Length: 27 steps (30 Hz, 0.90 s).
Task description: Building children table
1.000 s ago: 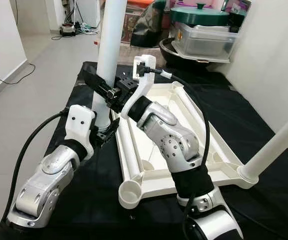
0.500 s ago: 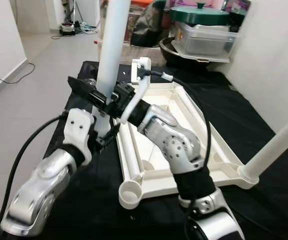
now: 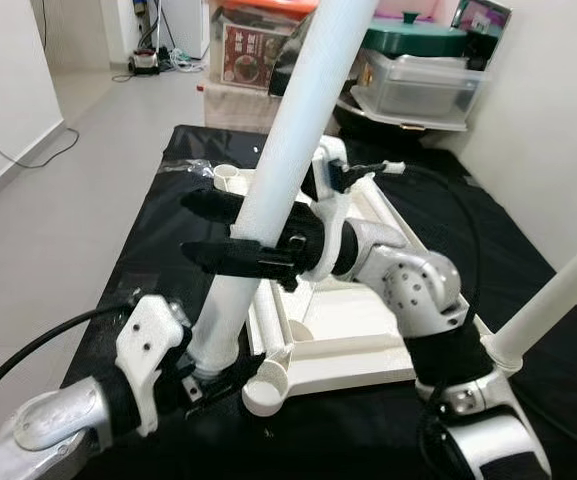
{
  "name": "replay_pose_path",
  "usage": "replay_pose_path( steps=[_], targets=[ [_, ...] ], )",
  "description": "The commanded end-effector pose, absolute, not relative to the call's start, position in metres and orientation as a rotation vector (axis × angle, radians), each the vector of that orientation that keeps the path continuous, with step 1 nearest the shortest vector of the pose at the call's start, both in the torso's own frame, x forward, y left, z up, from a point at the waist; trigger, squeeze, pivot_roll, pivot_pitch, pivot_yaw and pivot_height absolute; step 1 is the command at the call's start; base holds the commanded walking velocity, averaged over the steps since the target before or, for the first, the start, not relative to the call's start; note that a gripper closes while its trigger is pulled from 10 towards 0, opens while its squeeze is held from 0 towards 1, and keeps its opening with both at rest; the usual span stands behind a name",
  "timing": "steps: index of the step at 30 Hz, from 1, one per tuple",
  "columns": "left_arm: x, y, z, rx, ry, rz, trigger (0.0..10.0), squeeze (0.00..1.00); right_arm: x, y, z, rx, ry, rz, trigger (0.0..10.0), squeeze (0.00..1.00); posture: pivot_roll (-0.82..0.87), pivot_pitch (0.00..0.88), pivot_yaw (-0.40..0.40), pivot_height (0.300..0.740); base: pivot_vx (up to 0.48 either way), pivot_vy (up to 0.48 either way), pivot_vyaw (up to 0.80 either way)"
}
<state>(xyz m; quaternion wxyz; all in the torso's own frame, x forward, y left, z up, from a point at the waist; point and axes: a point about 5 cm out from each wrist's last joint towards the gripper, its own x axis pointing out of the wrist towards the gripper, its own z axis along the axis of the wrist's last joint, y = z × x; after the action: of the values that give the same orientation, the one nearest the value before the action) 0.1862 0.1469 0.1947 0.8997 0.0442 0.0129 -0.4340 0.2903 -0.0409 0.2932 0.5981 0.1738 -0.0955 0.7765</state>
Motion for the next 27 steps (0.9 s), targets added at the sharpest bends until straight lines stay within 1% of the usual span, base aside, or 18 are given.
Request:
replay_pose_path(
  steps=[1, 2, 3, 4, 5, 9, 12, 13, 14, 15, 17, 19, 20, 21, 22, 24, 25, 27],
  targets=[
    [0.183, 0.146, 0.198, 0.101, 0.022, -0.924, 10.0, 0.0, 0.29, -0.044, 0.298, 0.451, -0.229, 1.817, 10.0, 0.0, 0.19, 0.0, -0.134, 0.714, 0.0, 0.0, 0.0],
    [0.182, 0.144, 0.2, 0.081, 0.017, -0.941, 10.0, 0.0, 0.287, -0.043, 0.302, 0.509, -0.236, 1.847, 10.0, 0.0, 0.19, 0.0, -0.134, 0.714, 0.0, 0.0, 0.0],
    [0.182, 0.144, 0.2, 0.081, 0.017, -0.941, 10.0, 0.0, 0.287, -0.043, 0.302, 0.509, -0.236, 1.847, 10.0, 0.0, 0.19, 0.0, -0.134, 0.714, 0.0, 0.0, 0.0],
    [0.18, 0.139, 0.202, 0.035, 0.011, -0.991, 10.0, 0.0, 0.275, -0.039, 0.306, 0.572, -0.255, 1.926, 10.0, 0.0, 0.19, 0.0, -0.131, 0.714, 0.0, 0.0, 0.0],
    [0.18, 0.139, 0.202, 0.035, 0.011, -0.991, 10.0, 0.0, 0.275, -0.039, 0.306, 0.572, -0.255, 1.926, 10.0, 0.0, 0.19, 0.0, -0.131, 0.714, 0.0, 0.0, 0.0],
    [0.175, 0.131, 0.201, 0.024, 0.042, -1.084, 10.0, 0.0, 0.257, -0.033, 0.296, 0.548, -0.231, 2.028, 10.0, 0.0, 0.18, 0.0, -0.127, 0.714, 0.0, 0.0, 0.0],
    [0.174, 0.13, 0.201, 0.02, 0.048, -1.103, 10.0, 0.0, 0.254, -0.033, 0.293, 0.538, -0.218, 2.043, 10.0, 0.0, 0.18, 0.0, -0.127, 0.714, 0.0, 0.0, 0.0],
    [0.174, 0.129, 0.201, 0.014, 0.054, -1.125, 10.0, 0.0, 0.252, -0.032, 0.29, 0.524, -0.206, 2.056, 9.8, 0.0, 0.18, 0.0, -0.127, 0.714, 0.0, 0.0, 0.0],
    [0.173, 0.128, 0.202, 0.011, 0.061, -1.146, 10.0, 0.0, 0.251, -0.031, 0.287, 0.51, -0.194, 2.064, 9.3, 0.0, 0.17, 0.0, -0.124, 0.714, 0.0, 0.0, 0.0],
    [0.173, 0.128, 0.202, 0.011, 0.061, -1.146, 10.0, 0.0, 0.251, -0.031, 0.287, 0.51, -0.194, 2.064, 9.3, 0.0, 0.17, 0.0, -0.124, 0.714, 0.0, 0.0, 0.0],
    [0.168, 0.126, 0.199, 0.011, 0.097, -1.201, 10.0, 0.0, 0.251, -0.031, 0.281, 0.489, -0.168, 2.059, 6.9, 0.0, 0.17, 0.0, -0.12, 0.714, 0.0, 0.0, 0.0],
    [0.168, 0.126, 0.199, 0.011, 0.097, -1.201, 10.0, 0.0, 0.251, -0.031, 0.281, 0.489, -0.168, 2.059, 6.9, 0.0, 0.17, 0.0, -0.12, 0.714, 0.0, 0.0, 0.0],
    [0.165, 0.125, 0.198, 0.012, 0.111, -1.217, 10.0, 0.0, 0.251, -0.031, 0.281, 0.481, -0.166, 2.059, 6.2, 0.0, 0.17, 0.0, -0.117, 0.714, 0.0, 0.0, 0.0],
    [0.165, 0.125, 0.198, 0.012, 0.111, -1.217, 10.0, 0.0, 0.251, -0.031, 0.281, 0.481, -0.166, 2.059, 6.2, 0.0, 0.17, 0.0, -0.117, 0.714, 0.0, 0.0, 0.0],
    [0.162, 0.126, 0.196, 0.013, 0.13, -1.231, 10.0, 0.0, 0.251, -0.033, 0.28, 0.474, -0.161, 2.059, 4.4, 0.0, 0.17, 0.0, -0.117, 0.714, 0.0, 0.0, 0.0],
    [0.16, 0.126, 0.194, 0.013, 0.143, -1.239, 10.0, 0.0, 0.252, -0.033, 0.28, 0.47, -0.159, 2.058, 4.4, 0.0, 0.17, 0.0, -0.117, 0.714, 0.0, 0.0, 0.0],
    [0.158, 0.126, 0.194, 0.008, 0.156, -1.252, 10.0, 0.0, 0.252, -0.035, 0.279, 0.462, -0.153, 2.058, 0.0, 0.0, 0.17, 0.0, -0.118, 0.714, 0.0, 0.0, 0.0],
    [0.155, 0.127, 0.194, 0.003, 0.167, -1.264, 10.0, 0.0, 0.253, -0.036, 0.278, 0.46, -0.147, 2.06, 0.0, 0.0, 0.17, 0.0, -0.118, 0.714, 0.0, 0.0, 0.0]
  ],
)
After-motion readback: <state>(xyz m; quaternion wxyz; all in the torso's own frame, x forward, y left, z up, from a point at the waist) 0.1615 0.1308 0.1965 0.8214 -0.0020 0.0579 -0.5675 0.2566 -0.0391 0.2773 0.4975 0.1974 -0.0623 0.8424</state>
